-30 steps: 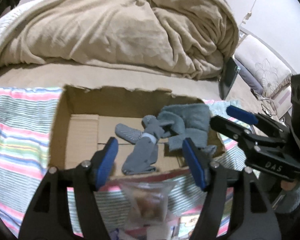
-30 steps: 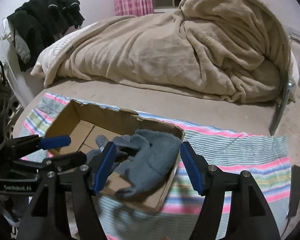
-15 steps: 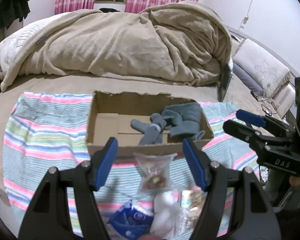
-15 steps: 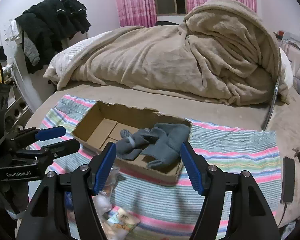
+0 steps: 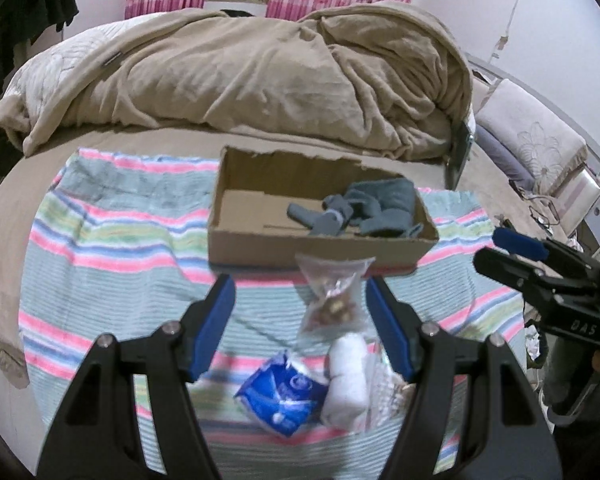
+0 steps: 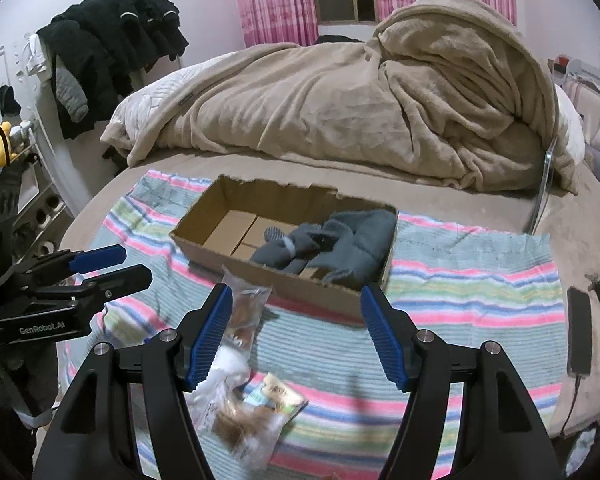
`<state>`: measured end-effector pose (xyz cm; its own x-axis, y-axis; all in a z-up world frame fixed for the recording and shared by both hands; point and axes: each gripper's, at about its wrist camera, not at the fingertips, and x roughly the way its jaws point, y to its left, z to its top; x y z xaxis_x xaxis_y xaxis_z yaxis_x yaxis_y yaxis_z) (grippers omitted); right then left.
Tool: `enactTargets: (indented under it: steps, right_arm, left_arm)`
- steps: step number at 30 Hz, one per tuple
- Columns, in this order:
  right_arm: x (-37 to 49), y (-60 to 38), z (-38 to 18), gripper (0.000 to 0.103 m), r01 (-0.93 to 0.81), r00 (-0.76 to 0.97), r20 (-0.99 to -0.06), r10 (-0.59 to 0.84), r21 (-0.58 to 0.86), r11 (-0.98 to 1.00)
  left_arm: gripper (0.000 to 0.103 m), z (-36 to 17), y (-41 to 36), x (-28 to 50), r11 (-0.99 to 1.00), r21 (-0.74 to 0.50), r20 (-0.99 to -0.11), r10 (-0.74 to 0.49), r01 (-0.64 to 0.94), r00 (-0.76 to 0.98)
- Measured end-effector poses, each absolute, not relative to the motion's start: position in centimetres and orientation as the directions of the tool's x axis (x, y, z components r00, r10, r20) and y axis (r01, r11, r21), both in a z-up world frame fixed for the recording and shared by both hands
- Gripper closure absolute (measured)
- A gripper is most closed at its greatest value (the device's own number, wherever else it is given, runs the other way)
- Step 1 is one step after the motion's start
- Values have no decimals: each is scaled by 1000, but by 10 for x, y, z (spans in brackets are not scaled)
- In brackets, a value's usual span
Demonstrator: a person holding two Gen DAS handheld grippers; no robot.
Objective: Organize objects
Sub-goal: 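Open both grippers and withdraw from the box, then grasp the cotton swab bag with the right gripper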
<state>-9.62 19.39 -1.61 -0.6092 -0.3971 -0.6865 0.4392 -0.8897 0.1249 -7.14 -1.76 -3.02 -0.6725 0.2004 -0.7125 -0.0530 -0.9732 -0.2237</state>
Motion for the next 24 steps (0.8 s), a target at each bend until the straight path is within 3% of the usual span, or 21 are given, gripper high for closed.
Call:
enactTargets:
  steps: [24]
  right_arm:
    - [-59,191,-76,33,428,-502,-768,-397,178,-886]
  left_arm:
    - [28,-95,-22,-36,-978,-206,-804,190,-36,-564]
